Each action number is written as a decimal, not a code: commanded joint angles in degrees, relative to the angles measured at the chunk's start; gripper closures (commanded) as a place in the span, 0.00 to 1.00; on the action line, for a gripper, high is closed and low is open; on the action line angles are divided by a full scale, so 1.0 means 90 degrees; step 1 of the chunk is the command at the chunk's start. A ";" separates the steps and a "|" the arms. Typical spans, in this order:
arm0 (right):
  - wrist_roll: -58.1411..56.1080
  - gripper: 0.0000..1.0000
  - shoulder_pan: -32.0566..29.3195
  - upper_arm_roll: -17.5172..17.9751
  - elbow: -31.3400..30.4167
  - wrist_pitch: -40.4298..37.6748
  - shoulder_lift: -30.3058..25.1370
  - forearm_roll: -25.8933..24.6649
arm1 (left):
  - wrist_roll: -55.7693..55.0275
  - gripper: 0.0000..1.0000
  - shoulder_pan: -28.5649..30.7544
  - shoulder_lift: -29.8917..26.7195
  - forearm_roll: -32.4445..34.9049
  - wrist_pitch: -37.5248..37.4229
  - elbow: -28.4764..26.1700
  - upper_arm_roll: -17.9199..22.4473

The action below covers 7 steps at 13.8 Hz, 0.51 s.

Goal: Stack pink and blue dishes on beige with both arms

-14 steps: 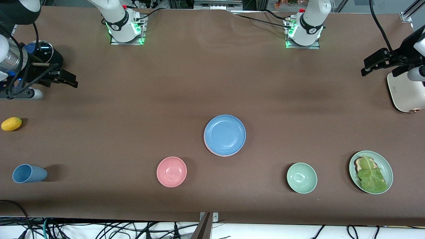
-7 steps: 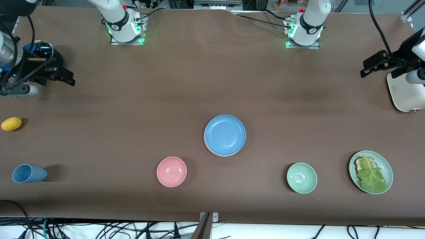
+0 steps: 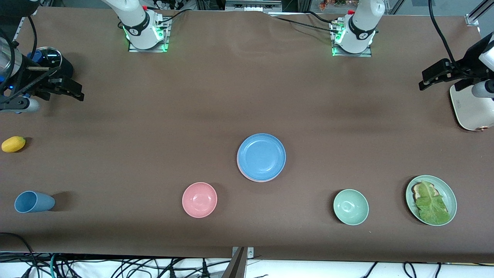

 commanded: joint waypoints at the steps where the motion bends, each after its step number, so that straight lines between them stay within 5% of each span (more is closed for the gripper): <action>1: -0.0048 0.00 -0.0059 0.0031 0.0165 -0.0036 0.0091 -0.0090 | 0.0084 0.00 0.0022 0.0073 -0.0057 -0.0078 0.0224 -0.0009; 7: -0.0048 0.00 -0.0108 0.0001 0.0175 0.0052 0.0179 -0.0090 | 0.0084 0.00 0.0022 0.0093 -0.0057 -0.0078 0.0234 0.0001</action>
